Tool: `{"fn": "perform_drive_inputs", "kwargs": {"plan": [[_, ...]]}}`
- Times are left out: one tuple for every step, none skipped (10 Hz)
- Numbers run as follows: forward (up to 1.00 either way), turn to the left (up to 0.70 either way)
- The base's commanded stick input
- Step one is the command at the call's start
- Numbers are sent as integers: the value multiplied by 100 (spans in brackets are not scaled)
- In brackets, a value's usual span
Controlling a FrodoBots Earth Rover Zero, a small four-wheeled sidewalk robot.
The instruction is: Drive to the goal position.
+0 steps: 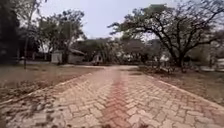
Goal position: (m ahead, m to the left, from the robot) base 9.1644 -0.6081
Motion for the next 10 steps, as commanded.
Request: {"fn": "perform_drive_inputs", "kwargs": {"plan": [[70,0],[70,0],[70,0],[70,0],[70,0],[70,0],[70,0],[70,0],[70,0],[70,0]]}}
